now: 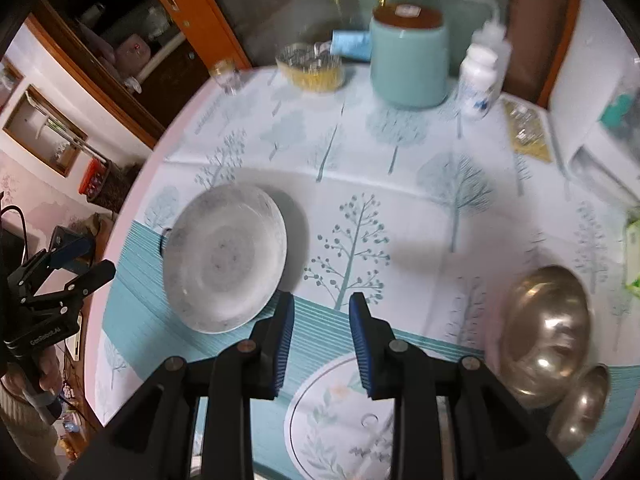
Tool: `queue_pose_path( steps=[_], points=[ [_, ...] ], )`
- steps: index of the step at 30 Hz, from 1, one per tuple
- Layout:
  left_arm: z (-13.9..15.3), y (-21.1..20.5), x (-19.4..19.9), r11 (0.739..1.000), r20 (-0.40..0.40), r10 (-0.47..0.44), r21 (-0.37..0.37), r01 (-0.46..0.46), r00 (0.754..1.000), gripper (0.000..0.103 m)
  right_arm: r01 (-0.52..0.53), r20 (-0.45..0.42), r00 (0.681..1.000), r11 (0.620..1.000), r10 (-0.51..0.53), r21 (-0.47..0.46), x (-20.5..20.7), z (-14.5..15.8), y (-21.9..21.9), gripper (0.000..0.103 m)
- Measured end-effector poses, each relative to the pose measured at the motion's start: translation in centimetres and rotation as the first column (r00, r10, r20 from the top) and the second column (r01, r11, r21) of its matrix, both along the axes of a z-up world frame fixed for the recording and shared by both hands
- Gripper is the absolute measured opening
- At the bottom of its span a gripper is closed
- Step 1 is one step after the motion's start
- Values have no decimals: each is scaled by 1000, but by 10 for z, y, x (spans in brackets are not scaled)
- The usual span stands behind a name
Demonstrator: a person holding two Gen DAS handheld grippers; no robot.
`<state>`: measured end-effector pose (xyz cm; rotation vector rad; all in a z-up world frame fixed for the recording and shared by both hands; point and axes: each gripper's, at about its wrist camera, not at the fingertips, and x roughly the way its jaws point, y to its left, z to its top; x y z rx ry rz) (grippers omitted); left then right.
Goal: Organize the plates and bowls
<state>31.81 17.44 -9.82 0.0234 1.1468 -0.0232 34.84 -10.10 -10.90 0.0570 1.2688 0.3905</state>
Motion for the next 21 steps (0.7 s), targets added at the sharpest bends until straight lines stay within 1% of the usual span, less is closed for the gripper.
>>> queue_pose_path(
  steps=[3, 5, 7, 9, 12, 15, 18, 21],
  points=[
    [-23, 5, 11, 999, -46, 20, -26, -22, 999, 76, -11, -55, 998, 1000, 12, 16, 8, -23, 11, 29],
    [-35, 8, 17, 998, -68, 36, -40, -39, 997, 76, -8, -87, 996, 999, 12, 53, 12, -35, 17, 29],
    [-46, 11, 24, 996, -95, 55, -62, -61, 994, 76, 6, -108, 994, 997, 3, 83, 16, -45, 21, 29],
    [-55, 15, 29, 993, -114, 67, -86, -77, 991, 75, 16, -116, 993, 996, -7, 84, 18, -53, 27, 29],
    [-65, 18, 36, 989, -139, 77, -117, -94, 987, 67, 25, -115, 993, 997, -17, 70, 22, -63, 35, 28],
    [-73, 20, 42, 985, -162, 79, -137, -101, 984, 59, 50, -134, 990, 992, -35, 116, 28, -71, 39, 28],
    [-80, 21, 48, 983, -186, 79, -152, -108, 979, 50, 63, -131, 990, 992, -48, 113, 32, -77, 45, 28],
    [-84, 21, 55, 982, -199, 77, -153, -108, 977, 46, 58, -151, 988, 992, -41, 111, 35, -85, 51, 28]
  ],
)
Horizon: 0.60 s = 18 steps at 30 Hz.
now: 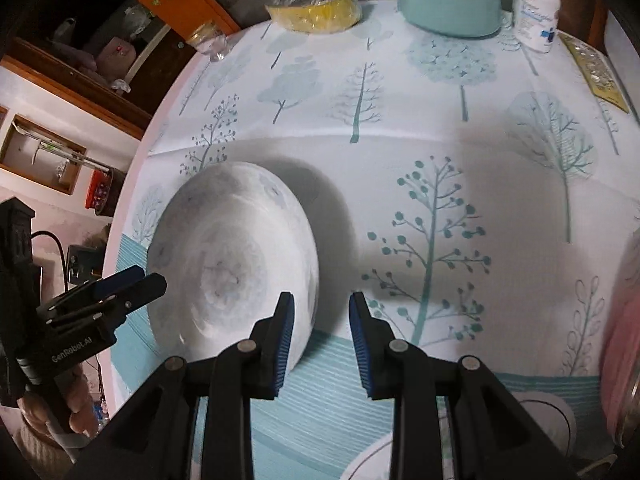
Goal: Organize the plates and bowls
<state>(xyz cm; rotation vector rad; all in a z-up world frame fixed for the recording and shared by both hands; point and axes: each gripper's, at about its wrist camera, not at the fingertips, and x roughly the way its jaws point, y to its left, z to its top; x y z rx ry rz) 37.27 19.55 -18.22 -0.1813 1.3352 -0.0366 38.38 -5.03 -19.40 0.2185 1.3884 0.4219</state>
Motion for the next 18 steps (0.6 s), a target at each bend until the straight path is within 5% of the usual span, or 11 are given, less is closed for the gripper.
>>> queue_pose_path(
  steps=[10, 18],
  points=[
    [-10, 11, 16, 1000, -50, -10, 28, 12, 999, 10, -3, -26, 1000, 1000, 4, 27, 1, -8, 2, 8],
    [-17, 15, 20, 1000, -80, -29, -1, 29, 996, 7, 4, -30, 1000, 1000, -3, 30, 0, -8, 1, 6]
  ],
)
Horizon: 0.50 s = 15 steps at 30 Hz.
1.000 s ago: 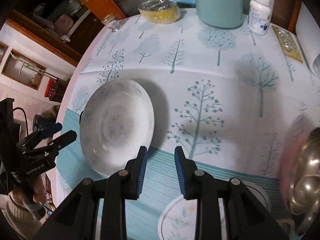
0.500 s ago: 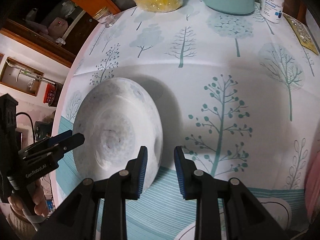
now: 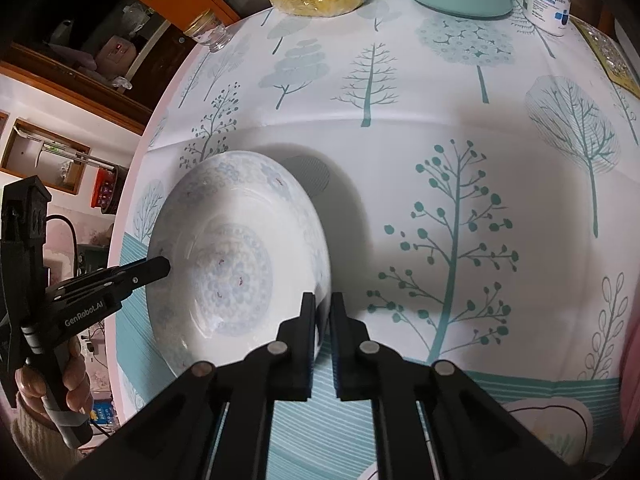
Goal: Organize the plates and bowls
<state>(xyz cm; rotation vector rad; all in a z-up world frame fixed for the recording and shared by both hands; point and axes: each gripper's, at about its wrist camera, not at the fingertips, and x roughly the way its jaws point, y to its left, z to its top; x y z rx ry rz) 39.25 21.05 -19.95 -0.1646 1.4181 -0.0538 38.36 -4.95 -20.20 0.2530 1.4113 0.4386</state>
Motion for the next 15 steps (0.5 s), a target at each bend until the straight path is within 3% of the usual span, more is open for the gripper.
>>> queue_pose_path(
  steps=[5, 15],
  points=[
    [-1, -8, -7, 999, -24, -42, -15, 42, 999, 7, -1, -17, 1000, 1000, 1, -14, -5, 2, -3, 6],
    [17, -31, -57, 982, -1, -128, -143, 126, 992, 6, -4, -52, 999, 1000, 5, 18, -44, 17, -32, 5]
  ],
)
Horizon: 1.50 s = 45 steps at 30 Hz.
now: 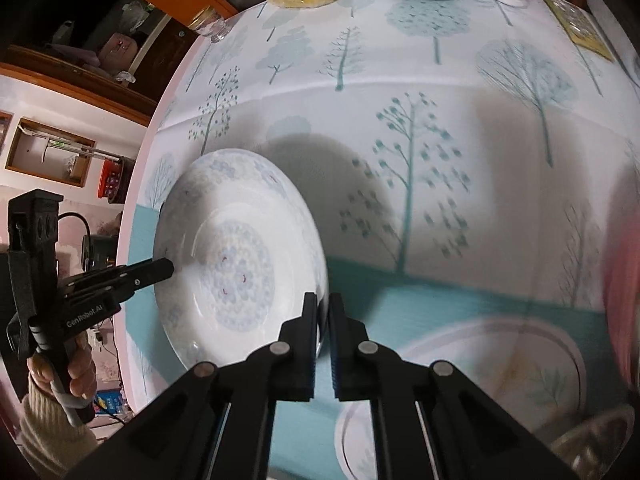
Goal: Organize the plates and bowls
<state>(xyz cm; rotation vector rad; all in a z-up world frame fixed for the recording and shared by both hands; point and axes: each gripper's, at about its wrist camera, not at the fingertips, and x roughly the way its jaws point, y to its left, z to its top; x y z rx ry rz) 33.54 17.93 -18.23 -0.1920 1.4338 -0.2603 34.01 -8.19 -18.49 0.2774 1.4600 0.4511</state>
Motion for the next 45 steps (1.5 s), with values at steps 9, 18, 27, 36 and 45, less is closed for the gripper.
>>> queue_pose_path(
  steps=[9, 18, 27, 36, 45],
  points=[
    [11, -44, -60, 998, -55, -69, -11, 68, 996, 6, 23, -41, 999, 1000, -24, -18, -67, 10, -28, 5],
    [43, -77, -153, 985, -79, -173, -19, 172, 982, 6, 53, -57, 997, 998, -55, -33, -151, 36, -57, 5],
    [32, -96, -244, 965, -136, -258, 7, 261, 957, 6, 67, -111, 991, 996, -73, -57, -238, 26, -68, 5],
    [8, -87, -286, 959, -184, -273, 20, 282, 944, 6, 67, -155, 985, 995, -77, -71, -288, 2, -62, 6],
    [-8, -99, -289, 951, -193, -291, 50, 305, 937, 6, 57, -137, 988, 992, -73, -113, -294, -7, -58, 6]
  ],
)
